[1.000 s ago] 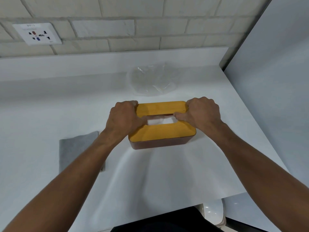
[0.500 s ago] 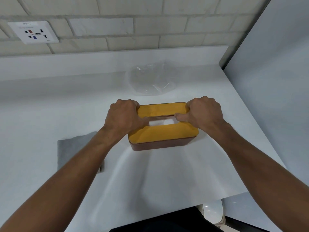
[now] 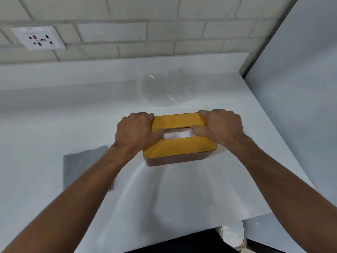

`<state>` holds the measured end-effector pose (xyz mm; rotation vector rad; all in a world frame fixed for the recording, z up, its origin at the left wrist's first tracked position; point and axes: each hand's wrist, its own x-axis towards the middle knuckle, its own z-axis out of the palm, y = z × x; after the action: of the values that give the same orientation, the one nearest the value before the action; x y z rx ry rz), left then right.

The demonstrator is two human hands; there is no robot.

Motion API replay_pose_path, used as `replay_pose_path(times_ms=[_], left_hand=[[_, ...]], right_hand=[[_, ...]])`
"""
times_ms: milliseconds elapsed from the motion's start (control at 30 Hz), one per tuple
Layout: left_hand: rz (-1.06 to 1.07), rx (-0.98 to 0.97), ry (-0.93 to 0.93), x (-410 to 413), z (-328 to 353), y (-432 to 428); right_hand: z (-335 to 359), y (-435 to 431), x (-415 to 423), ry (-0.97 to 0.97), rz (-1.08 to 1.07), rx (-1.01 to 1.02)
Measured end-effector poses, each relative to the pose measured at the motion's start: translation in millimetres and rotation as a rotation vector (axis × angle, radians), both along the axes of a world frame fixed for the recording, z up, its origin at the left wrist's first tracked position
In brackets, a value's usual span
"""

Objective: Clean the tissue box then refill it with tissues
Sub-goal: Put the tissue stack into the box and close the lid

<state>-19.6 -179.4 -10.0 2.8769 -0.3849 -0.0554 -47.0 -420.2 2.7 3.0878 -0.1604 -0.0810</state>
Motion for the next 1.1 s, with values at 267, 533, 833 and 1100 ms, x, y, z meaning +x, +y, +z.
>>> replay_pose_path(times_ms=[267, 533, 833, 1100], left_hand=[[0.030, -0.234, 0.034, -6.6, -8.1, 1.0], [0.058, -0.984, 0.521, 28.2, -35.8, 46.7], [-0.275, -0.377, 0.458, 35.6, -9.6, 37.2], [-0.313, -0.553, 0.574, 10.7, -56.8, 56.4]], right_hand=[[-4.8, -2.1, 27.2, 0.087, 0.130, 0.116], [-10.5, -7.6, 35.0, 0.098, 0.111, 0.083], [-8.2, -38.7, 14.4, 0.343, -0.042, 0.949], [-37.7, -62.2, -8.2, 0.647, 0.122, 1.275]])
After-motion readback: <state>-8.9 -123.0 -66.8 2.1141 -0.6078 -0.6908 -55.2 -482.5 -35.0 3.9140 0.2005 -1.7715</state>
